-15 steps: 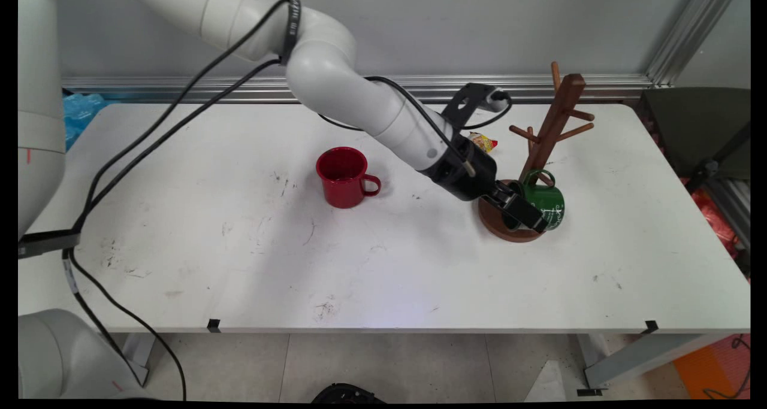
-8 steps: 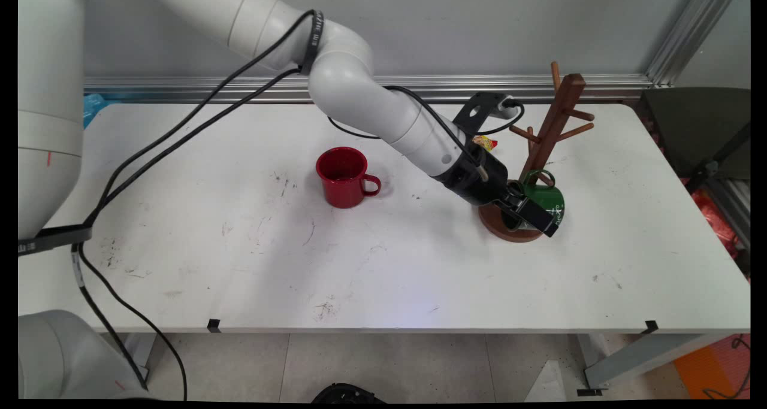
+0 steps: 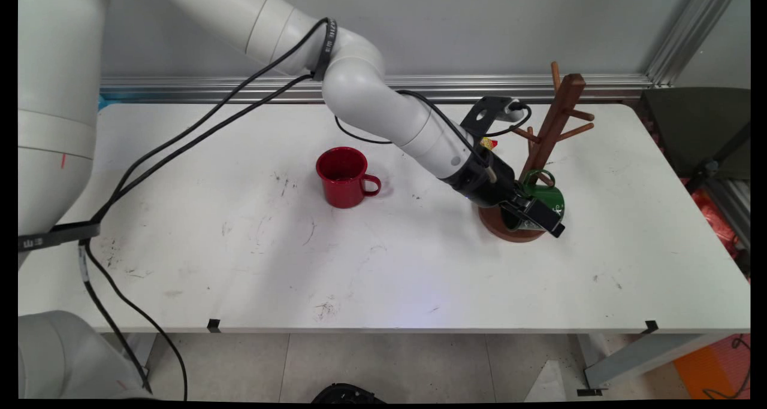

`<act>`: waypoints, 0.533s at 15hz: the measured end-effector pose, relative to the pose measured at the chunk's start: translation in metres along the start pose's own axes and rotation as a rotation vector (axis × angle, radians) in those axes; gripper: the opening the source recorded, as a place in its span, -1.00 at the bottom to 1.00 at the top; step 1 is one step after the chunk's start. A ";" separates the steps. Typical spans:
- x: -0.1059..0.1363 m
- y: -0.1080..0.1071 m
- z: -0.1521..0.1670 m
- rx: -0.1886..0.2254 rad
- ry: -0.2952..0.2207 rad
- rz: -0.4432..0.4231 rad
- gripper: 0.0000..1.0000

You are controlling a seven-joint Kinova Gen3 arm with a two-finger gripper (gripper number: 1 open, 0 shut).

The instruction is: Pick up the green mug from the rack

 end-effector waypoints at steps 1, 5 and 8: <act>0.000 0.000 0.001 -0.001 0.001 -0.004 1.00; 0.000 -0.001 0.006 -0.004 0.003 -0.020 1.00; 0.001 0.000 0.009 -0.009 0.008 -0.029 1.00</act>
